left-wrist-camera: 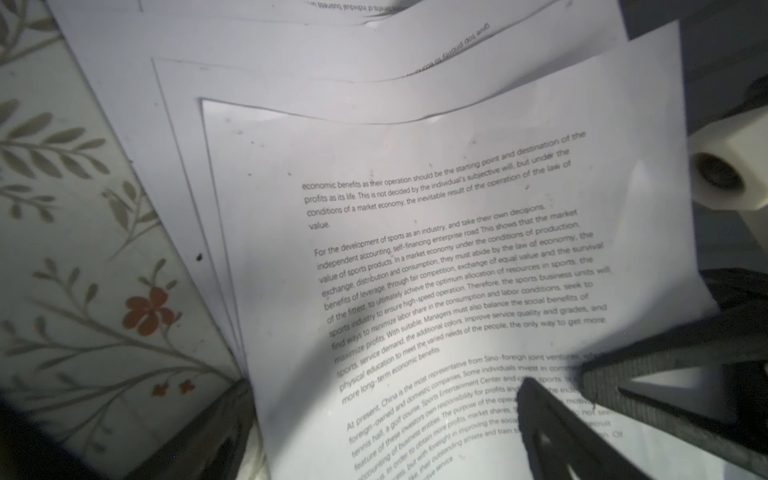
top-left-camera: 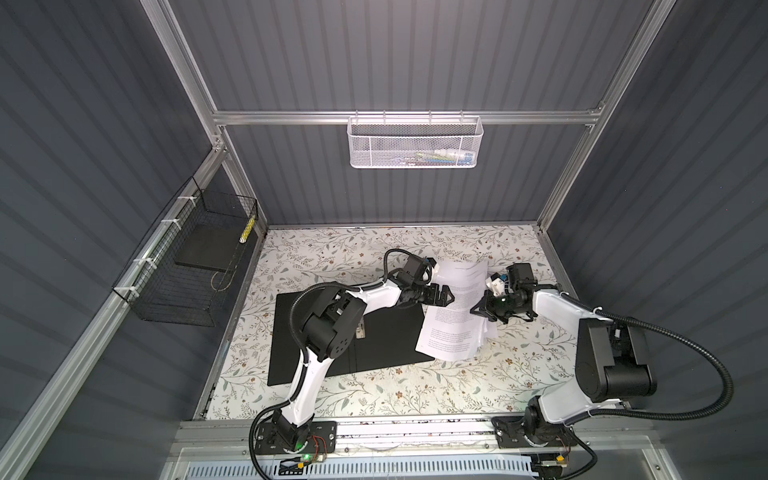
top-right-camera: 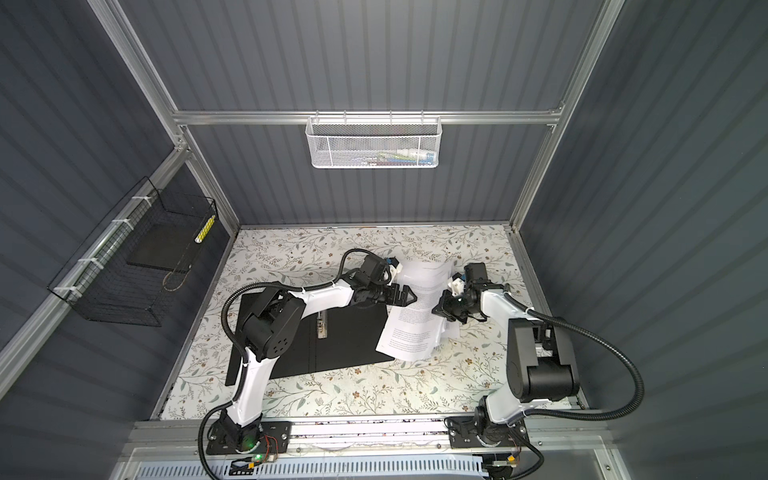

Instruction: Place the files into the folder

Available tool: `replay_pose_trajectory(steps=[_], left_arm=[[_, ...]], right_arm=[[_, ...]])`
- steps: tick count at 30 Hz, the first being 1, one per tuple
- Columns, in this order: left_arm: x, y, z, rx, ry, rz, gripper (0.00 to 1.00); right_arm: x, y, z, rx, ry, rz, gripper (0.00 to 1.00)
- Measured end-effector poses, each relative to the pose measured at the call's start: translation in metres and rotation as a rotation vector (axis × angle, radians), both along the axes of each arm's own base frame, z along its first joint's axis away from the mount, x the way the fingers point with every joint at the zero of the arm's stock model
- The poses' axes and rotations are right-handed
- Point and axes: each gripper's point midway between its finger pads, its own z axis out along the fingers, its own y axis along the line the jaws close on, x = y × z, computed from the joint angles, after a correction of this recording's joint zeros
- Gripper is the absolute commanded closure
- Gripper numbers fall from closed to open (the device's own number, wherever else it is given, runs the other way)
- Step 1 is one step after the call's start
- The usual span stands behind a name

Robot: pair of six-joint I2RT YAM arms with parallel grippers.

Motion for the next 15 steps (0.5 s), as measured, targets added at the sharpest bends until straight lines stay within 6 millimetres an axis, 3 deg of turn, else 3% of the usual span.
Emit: replay_pose_trajectory(steps=[4, 8, 11, 15], left_arm=[[0.002, 0.007, 0.001, 0.035, 0.007, 0.014, 0.01], [0.008, 0.031, 0.007, 0.102, 0.016, 0.057, 0.01], [0.030, 0.061, 0.036, 0.101, -0.024, 0.125, 0.01], [0.059, 0.100, 0.095, 0.055, -0.128, 0.216, 0.01]], right_arm=[[0.003, -0.002, 0.020, -0.012, -0.039, 0.004, 1.00], [0.015, -0.001, 0.064, -0.017, -0.145, 0.016, 1.00], [0.024, 0.004, 0.102, -0.005, -0.235, 0.032, 1.00], [0.030, 0.025, 0.138, 0.023, -0.322, 0.088, 1.00]])
